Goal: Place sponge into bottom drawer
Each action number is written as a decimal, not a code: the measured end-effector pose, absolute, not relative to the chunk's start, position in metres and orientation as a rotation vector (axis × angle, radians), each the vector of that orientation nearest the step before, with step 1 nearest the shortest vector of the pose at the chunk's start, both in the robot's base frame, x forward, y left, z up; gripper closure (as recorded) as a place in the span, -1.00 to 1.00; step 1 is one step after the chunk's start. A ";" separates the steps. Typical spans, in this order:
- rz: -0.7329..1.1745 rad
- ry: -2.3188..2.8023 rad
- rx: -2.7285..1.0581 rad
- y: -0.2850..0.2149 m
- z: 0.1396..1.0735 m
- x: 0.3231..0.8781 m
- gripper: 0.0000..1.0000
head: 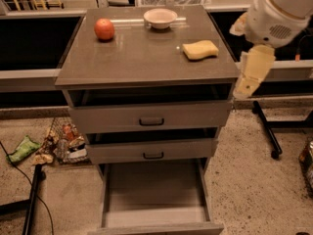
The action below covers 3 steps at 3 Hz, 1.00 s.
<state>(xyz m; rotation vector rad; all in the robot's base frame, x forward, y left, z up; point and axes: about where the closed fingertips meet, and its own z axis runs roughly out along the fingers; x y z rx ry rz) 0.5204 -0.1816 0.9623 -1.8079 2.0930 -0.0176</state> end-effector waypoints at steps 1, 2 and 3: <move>0.068 2.008 -1.833 -0.149 0.954 0.587 -1.00; 0.209 2.021 -1.683 -0.130 0.934 0.646 -1.00; 0.209 2.020 -1.683 -0.130 0.934 0.646 -1.00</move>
Offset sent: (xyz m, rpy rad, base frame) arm 0.1788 0.0653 -0.0348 0.3624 0.0306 -0.1036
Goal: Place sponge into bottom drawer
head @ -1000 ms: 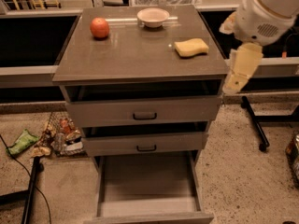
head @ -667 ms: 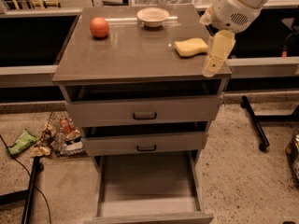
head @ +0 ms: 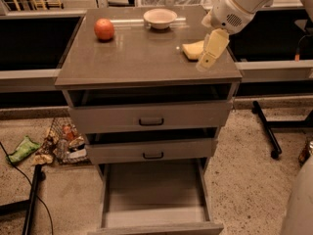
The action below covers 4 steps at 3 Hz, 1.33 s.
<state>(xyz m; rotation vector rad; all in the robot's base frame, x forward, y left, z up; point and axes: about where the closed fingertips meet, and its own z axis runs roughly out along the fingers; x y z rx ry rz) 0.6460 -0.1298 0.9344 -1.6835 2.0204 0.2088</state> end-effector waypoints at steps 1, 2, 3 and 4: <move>0.210 2.009 -1.536 -0.141 0.932 0.680 -1.00; 0.219 1.968 -1.384 -0.152 0.933 0.720 -1.00; 0.262 1.975 -1.239 -0.158 0.913 0.756 -1.00; 0.333 2.005 -1.134 -0.157 0.883 0.781 -1.00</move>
Offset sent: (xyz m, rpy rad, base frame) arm 0.1220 -0.0435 0.0092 0.3025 -0.2194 -0.2585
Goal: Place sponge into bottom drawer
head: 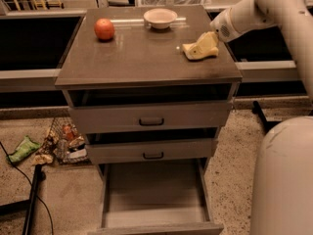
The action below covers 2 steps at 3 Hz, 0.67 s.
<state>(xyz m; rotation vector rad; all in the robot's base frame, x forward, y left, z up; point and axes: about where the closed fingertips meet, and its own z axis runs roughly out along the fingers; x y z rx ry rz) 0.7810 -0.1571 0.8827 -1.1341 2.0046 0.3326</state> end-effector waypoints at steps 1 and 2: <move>0.352 2.037 -1.045 -0.160 0.861 0.795 -1.00; 0.320 2.066 -0.964 -0.170 0.850 0.800 -1.00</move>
Offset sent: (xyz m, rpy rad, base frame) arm 0.0185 -0.0263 -0.0441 0.0524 0.0024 -0.2375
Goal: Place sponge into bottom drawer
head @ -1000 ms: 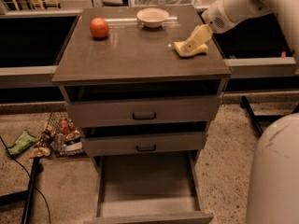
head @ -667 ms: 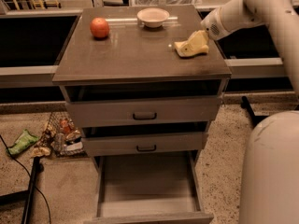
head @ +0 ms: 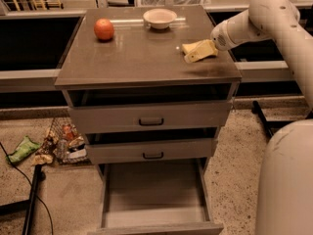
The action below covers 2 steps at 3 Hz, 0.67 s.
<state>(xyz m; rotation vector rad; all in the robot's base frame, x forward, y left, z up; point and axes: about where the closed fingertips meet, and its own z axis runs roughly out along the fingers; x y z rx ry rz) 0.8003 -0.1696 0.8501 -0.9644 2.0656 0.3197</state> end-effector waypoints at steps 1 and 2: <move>0.305 2.084 -0.910 -0.175 0.841 0.803 -1.00; 0.312 2.096 -0.871 -0.177 0.832 0.803 -0.65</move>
Offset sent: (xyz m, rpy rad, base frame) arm -0.0004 -0.0150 -0.0229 0.0460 0.0116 -0.1135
